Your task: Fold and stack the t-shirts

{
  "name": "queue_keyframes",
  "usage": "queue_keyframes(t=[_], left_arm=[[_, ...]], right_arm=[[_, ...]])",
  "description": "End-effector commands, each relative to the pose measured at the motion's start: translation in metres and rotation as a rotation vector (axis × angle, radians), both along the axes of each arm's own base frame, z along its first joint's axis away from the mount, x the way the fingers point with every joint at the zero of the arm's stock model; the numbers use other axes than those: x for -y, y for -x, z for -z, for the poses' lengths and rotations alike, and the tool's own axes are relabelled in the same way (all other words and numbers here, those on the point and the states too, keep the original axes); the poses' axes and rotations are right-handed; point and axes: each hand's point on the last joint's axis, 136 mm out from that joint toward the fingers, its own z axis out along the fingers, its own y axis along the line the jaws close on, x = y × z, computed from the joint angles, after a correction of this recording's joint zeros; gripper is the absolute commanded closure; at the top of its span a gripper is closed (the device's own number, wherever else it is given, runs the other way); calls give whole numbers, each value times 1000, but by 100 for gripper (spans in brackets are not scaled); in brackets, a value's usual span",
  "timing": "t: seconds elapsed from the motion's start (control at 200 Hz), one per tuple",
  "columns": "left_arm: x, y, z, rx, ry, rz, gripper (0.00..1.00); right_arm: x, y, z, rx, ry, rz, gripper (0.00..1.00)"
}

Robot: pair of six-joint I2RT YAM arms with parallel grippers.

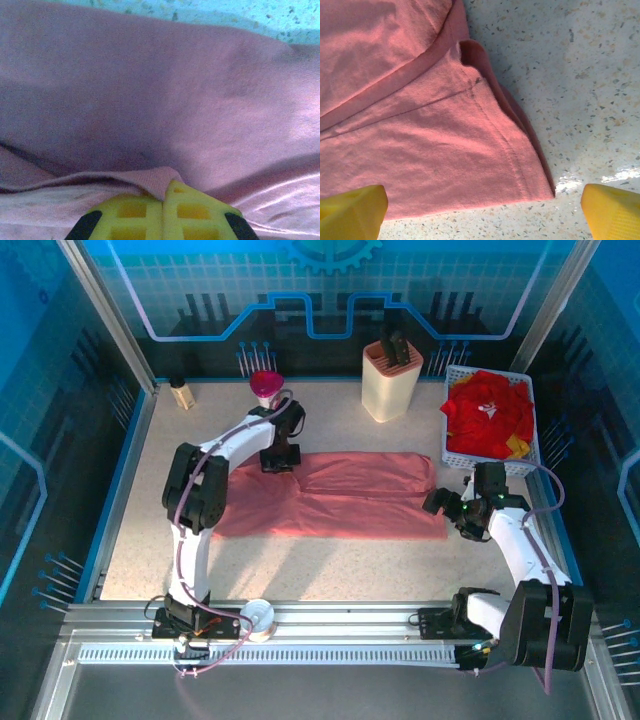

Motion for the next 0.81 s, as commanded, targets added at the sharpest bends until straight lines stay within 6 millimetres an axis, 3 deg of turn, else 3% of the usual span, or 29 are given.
queue_keyframes(t=[0.0,0.205,0.305,0.44,0.545,0.62,0.801], left_arm=[[2,4,4,-35,-101,97,99],[8,2,15,-58,-184,176,87],[6,3,13,-57,-206,167,72],[-2,2,-5,-26,-233,152,53],[-11,5,-32,18,-226,124,51],[-17,10,-47,45,-181,87,41],[-36,40,-46,33,-11,-29,39]], right_arm=[[-8,9,5,-31,-19,-33,0],[-9,7,5,-30,-31,-38,0],[-10,7,4,-29,-37,-41,0],[-14,8,1,-16,-37,-62,0],[-17,4,-6,12,-3,-91,0],[-23,-3,-13,40,29,-118,0],[-45,-34,-27,99,77,-201,0]])
